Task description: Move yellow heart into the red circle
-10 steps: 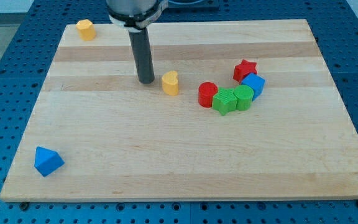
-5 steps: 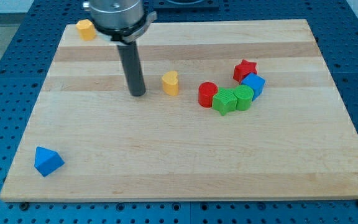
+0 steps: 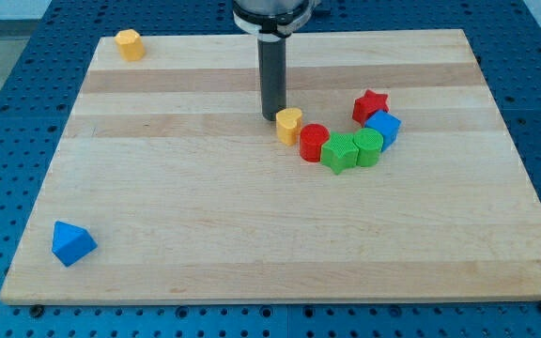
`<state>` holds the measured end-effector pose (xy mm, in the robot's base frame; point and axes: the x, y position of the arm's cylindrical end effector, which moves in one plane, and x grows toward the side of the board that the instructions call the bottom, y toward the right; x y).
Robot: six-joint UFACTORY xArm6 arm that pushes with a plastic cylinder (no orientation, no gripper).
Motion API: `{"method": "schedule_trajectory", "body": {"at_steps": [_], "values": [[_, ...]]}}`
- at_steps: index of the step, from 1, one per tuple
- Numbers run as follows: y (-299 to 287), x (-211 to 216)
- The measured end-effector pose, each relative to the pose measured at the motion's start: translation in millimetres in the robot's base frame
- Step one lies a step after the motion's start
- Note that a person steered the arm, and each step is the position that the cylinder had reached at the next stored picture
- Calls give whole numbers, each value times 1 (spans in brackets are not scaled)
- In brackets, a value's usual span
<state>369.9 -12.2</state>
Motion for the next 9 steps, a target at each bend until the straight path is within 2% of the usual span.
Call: {"method": "schedule_trajectory", "body": {"at_steps": [6,9], "values": [[45,0],[45,11]]}}
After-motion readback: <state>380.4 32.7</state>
